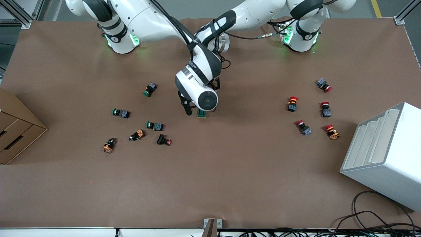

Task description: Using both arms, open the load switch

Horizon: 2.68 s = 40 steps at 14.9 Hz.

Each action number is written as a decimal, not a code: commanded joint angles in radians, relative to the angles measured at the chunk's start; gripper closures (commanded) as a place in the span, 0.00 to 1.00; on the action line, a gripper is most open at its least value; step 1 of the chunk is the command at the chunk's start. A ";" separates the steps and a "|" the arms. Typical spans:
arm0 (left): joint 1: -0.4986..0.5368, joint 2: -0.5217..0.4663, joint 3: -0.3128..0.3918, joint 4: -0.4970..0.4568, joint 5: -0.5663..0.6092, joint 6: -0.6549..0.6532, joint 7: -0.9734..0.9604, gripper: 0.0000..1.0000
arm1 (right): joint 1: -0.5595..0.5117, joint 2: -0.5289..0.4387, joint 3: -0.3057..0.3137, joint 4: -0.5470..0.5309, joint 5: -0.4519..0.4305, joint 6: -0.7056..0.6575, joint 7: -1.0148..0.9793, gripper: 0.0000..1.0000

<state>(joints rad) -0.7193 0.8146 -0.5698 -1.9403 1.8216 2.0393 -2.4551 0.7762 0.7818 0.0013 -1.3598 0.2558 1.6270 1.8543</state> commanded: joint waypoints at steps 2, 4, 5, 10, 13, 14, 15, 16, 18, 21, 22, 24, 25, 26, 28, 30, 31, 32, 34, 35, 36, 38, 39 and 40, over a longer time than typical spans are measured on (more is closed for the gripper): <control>0.006 -0.009 0.002 -0.005 -0.018 -0.005 0.010 0.01 | 0.011 -0.018 -0.003 -0.031 -0.010 0.017 0.005 0.00; 0.004 -0.009 0.002 -0.005 -0.018 -0.005 0.010 0.01 | 0.014 -0.016 -0.003 -0.031 -0.012 0.028 0.005 0.00; 0.004 -0.008 0.004 -0.005 -0.018 -0.005 0.010 0.01 | 0.015 -0.015 -0.003 -0.031 -0.012 0.030 0.005 0.00; 0.004 -0.009 0.002 -0.005 -0.018 -0.005 0.010 0.01 | 0.017 -0.007 -0.003 -0.033 -0.013 0.037 0.005 0.00; 0.004 -0.014 0.002 -0.006 -0.018 -0.005 0.010 0.01 | 0.017 -0.007 -0.003 -0.033 -0.013 0.037 0.005 0.00; 0.004 -0.014 0.002 -0.006 -0.018 -0.005 0.010 0.01 | 0.017 -0.007 -0.003 -0.033 -0.013 0.037 0.005 0.00; 0.006 -0.014 0.002 -0.006 -0.018 -0.005 0.010 0.01 | 0.017 -0.007 -0.003 -0.033 -0.013 0.037 0.003 0.00; 0.004 -0.014 0.004 -0.006 -0.018 -0.005 0.010 0.01 | 0.017 -0.009 -0.003 -0.032 -0.013 0.036 0.003 0.00; 0.006 -0.014 0.002 -0.005 -0.018 -0.005 0.011 0.01 | 0.005 -0.013 -0.003 -0.022 -0.010 0.033 -0.001 0.00; 0.006 -0.015 0.004 -0.003 -0.018 -0.005 0.011 0.01 | -0.018 -0.027 -0.010 -0.015 -0.013 0.025 -0.058 0.00; 0.006 -0.015 0.002 -0.003 -0.018 -0.005 0.013 0.01 | -0.031 -0.045 -0.015 -0.015 -0.013 0.025 -0.093 0.00; 0.006 -0.015 0.002 -0.003 -0.018 -0.005 0.013 0.01 | -0.075 -0.100 -0.018 -0.015 -0.023 0.025 -0.177 0.00; 0.006 -0.017 0.002 -0.003 -0.018 -0.005 0.012 0.01 | -0.106 -0.130 -0.017 -0.015 -0.038 0.025 -0.226 0.00; 0.006 -0.020 0.002 -0.005 -0.019 -0.005 0.011 0.01 | -0.135 -0.156 -0.015 -0.018 -0.052 0.025 -0.281 0.00; 0.006 -0.020 0.002 -0.005 -0.021 -0.005 0.011 0.01 | -0.170 -0.197 -0.017 -0.027 -0.073 0.022 -0.409 0.00; 0.006 -0.022 0.004 -0.005 -0.031 -0.005 0.013 0.01 | -0.201 -0.239 -0.017 -0.031 -0.131 0.007 -0.539 0.00; 0.006 -0.022 0.004 -0.005 -0.033 -0.005 0.013 0.01 | -0.225 -0.259 -0.017 -0.031 -0.141 0.004 -0.617 0.00; 0.006 -0.023 0.002 -0.005 -0.033 -0.005 0.013 0.01 | -0.262 -0.277 -0.017 -0.031 -0.141 0.004 -0.706 0.00; 0.006 -0.022 0.002 -0.003 -0.033 -0.005 0.013 0.01 | -0.346 -0.317 -0.017 -0.045 -0.141 -0.004 -0.916 0.00; 0.008 -0.023 0.002 0.000 -0.038 -0.005 0.021 0.01 | -0.392 -0.340 -0.017 -0.064 -0.142 -0.007 -1.023 0.00; 0.009 -0.026 0.002 0.021 -0.076 -0.007 0.040 0.01 | -0.437 -0.360 -0.017 -0.085 -0.144 -0.009 -1.128 0.00; 0.009 -0.032 -0.007 0.105 -0.251 -0.007 0.184 0.01 | -0.532 -0.403 -0.018 -0.123 -0.161 -0.010 -1.344 0.00; 0.003 -0.043 -0.008 0.148 -0.342 -0.007 0.255 0.01 | -0.569 -0.424 -0.017 -0.136 -0.196 -0.010 -1.427 0.00; -0.003 -0.049 -0.008 0.191 -0.416 -0.008 0.313 0.01 | -0.592 -0.440 -0.017 -0.139 -0.228 -0.024 -1.501 0.00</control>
<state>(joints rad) -0.7119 0.8001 -0.5748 -1.8242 1.5409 2.0370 -2.2650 0.2357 0.4236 -0.0387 -1.4185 0.0807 1.6032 0.4866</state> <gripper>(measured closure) 0.009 0.000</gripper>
